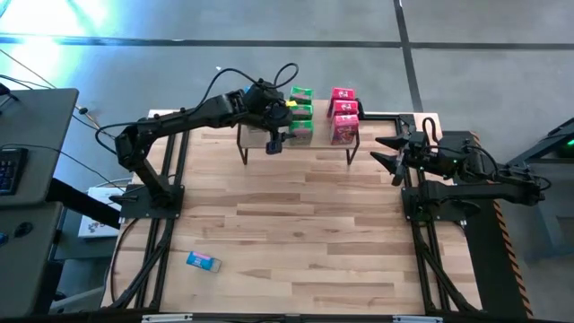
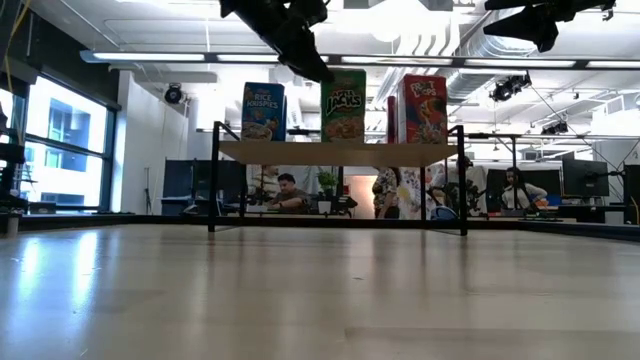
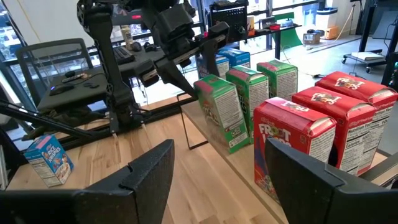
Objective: Stack cereal on shelf
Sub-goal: Put the green cereal box aligned with the other green cereal boxes on the shelf, then put the blue cereal box aligned with the other blue cereal boxes on the shelf
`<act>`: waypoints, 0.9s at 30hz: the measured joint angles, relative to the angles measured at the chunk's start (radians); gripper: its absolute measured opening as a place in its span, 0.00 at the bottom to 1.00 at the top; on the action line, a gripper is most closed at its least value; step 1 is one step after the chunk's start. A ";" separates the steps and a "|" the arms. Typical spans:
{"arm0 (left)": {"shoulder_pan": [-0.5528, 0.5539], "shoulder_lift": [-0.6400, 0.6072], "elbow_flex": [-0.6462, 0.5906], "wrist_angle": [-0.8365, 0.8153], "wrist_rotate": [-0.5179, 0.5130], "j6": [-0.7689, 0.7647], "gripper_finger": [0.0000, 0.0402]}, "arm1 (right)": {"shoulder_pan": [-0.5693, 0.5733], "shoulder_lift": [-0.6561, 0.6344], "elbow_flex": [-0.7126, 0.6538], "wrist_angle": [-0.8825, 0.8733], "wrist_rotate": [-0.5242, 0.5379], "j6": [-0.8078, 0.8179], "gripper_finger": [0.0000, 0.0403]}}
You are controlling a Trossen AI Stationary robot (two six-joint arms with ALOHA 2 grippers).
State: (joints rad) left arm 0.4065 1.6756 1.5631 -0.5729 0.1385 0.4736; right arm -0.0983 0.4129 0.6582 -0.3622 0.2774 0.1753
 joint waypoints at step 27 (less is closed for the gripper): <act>0.000 -0.005 0.082 -0.112 -0.112 -0.034 0.64 | 0.000 0.000 0.000 0.000 0.000 0.000 0.60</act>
State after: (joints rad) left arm 0.4068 1.6711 1.6447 -0.6851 0.0269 0.4393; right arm -0.0984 0.4129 0.6582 -0.3622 0.2774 0.1753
